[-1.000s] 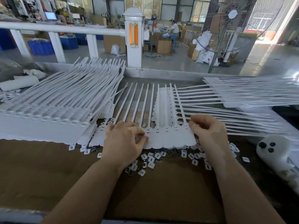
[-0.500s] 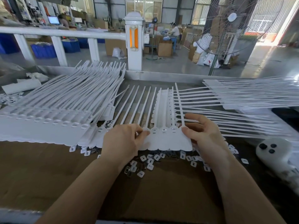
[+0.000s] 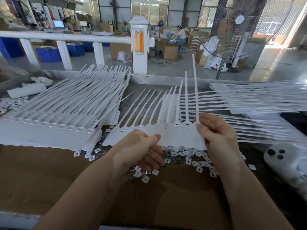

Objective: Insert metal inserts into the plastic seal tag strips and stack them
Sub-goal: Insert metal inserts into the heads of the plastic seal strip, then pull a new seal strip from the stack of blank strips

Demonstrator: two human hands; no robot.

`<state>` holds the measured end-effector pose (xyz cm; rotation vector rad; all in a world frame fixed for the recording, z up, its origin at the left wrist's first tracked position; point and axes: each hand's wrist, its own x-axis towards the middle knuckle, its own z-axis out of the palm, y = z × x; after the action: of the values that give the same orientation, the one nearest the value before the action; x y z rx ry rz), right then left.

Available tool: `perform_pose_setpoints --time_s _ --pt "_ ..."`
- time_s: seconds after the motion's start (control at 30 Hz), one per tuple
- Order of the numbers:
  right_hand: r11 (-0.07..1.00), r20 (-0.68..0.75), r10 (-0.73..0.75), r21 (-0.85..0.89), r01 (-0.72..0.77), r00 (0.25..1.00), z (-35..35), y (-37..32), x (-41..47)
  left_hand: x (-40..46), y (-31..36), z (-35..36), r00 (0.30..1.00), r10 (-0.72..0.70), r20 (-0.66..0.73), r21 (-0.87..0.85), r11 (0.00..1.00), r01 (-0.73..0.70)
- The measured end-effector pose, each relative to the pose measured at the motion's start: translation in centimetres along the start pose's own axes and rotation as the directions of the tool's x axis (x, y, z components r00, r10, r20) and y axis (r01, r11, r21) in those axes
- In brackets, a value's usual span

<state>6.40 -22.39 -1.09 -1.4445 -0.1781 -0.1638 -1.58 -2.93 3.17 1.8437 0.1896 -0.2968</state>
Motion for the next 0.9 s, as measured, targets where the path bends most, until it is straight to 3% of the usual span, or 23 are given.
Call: perform_pose_setpoints --time_s 0.1,0.17,0.23,0.37,0.47,0.6,0.77,0.9 --pt "0.999 -0.051 -0.039 0.016 0.04 0.998 0.0 -0.2 0.0 0.0 -0.1 1.5 1.0 -0.019 -0.012 -0.392 0.92 0.013" --pt "0.997 -0.077 -0.058 0.046 0.061 0.995 0.0 -0.4 0.0 0.5 -0.1 2.9 0.998 -0.031 -0.046 -0.686 0.727 -0.009" --pt "0.994 -0.07 -0.074 0.074 0.079 0.995 0.1 -0.7 -0.2 1.2 0.0 4.2 0.996 -0.042 -0.083 -0.82 0.571 -0.044" --pt "0.994 -0.029 -0.079 0.068 0.08 0.996 0.2 -0.8 -0.5 3.0 0.9 5.7 0.985 -0.1 -0.142 -0.853 0.517 -0.071" --pt "0.995 -0.017 -0.056 0.079 0.057 0.998 0.1 -0.8 -0.5 4.3 1.4 6.3 0.958 -0.152 -0.244 -0.835 0.536 -0.128" --pt "0.992 -0.015 -0.032 0.122 0.034 0.999 0.1 -0.8 -0.5 5.3 1.3 6.1 0.943 -0.068 -0.325 -0.777 0.587 -0.226" --pt "0.994 -0.054 -0.027 0.107 0.033 0.998 0.3 -0.9 -0.4 6.6 1.2 4.3 0.956 -0.008 -0.294 -0.749 0.623 -0.225" --pt "0.998 -0.085 -0.06 -0.023 0.058 0.995 0.4 -0.7 -0.6 7.6 1.2 3.5 0.972 0.002 -0.236 -0.692 0.701 -0.169"
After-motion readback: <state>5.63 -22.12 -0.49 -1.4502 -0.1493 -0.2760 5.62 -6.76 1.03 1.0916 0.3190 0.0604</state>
